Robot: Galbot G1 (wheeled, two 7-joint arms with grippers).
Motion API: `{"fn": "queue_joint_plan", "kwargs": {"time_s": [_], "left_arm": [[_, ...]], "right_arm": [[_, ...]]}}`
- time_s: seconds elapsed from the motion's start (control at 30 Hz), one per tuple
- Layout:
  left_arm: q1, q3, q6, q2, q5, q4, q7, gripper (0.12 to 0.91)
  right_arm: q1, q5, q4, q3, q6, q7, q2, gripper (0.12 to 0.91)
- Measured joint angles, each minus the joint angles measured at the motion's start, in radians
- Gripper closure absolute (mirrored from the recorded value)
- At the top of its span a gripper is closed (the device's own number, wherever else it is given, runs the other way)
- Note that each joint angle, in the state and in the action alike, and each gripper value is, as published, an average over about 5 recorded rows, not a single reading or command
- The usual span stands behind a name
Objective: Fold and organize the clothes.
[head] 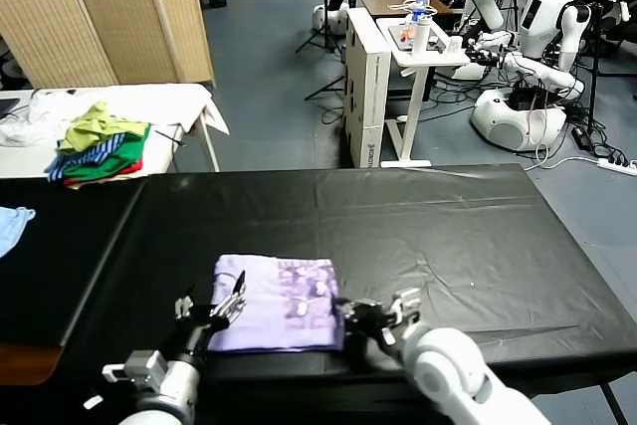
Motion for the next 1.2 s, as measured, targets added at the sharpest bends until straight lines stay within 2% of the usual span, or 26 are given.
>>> {"fn": "queue_joint_plan", "kwargs": {"time_s": [0.17, 0.2, 0.3, 0.43, 0.53, 0.63, 0.73, 0.97, 1.2], "left_arm": [[0.0, -0.005, -0.011, 0.001, -0.002, 0.005, -0.001, 0.123], [0.001, -0.005, -0.017, 0.001, -0.002, 0.006, -0.002, 0.123], [0.003, -0.005, -0.033, 0.001, -0.004, 0.009, -0.009, 0.123], [0.007, -0.008, -0.058, 0.006, -0.011, 0.013, -0.018, 0.123], [0.015, -0.012, -0.098, 0.011, -0.023, 0.017, -0.012, 0.123], [0.025, -0.016, -0.136, 0.015, -0.029, 0.021, -0.004, 0.123], [0.041, -0.019, -0.152, 0.016, -0.033, 0.017, -0.001, 0.123], [0.096, -0.031, -0.158, 0.037, -0.035, -0.012, -0.014, 0.123], [0.168, -0.036, -0.162, 0.07, -0.042, -0.036, -0.036, 0.123]], "right_arm": [[-0.02, 0.004, 0.02, 0.082, -0.02, -0.009, -0.042, 0.874], [-0.022, 0.0, 0.024, 0.095, -0.021, -0.014, -0.048, 0.852], [-0.026, -0.014, 0.035, 0.126, -0.021, -0.024, -0.066, 0.713], [-0.037, -0.037, 0.054, 0.157, -0.022, -0.031, -0.088, 0.449], [-0.049, -0.057, 0.068, 0.177, -0.022, -0.042, -0.102, 0.278], [-0.067, -0.089, 0.081, 0.198, -0.008, -0.055, -0.11, 0.162], [-0.089, -0.139, 0.09, 0.218, 0.035, -0.069, -0.113, 0.124], [-0.166, -0.254, 0.122, 0.262, 0.19, -0.096, -0.12, 0.118], [-0.294, -0.327, 0.164, 0.321, 0.343, -0.098, -0.117, 0.118]]}}
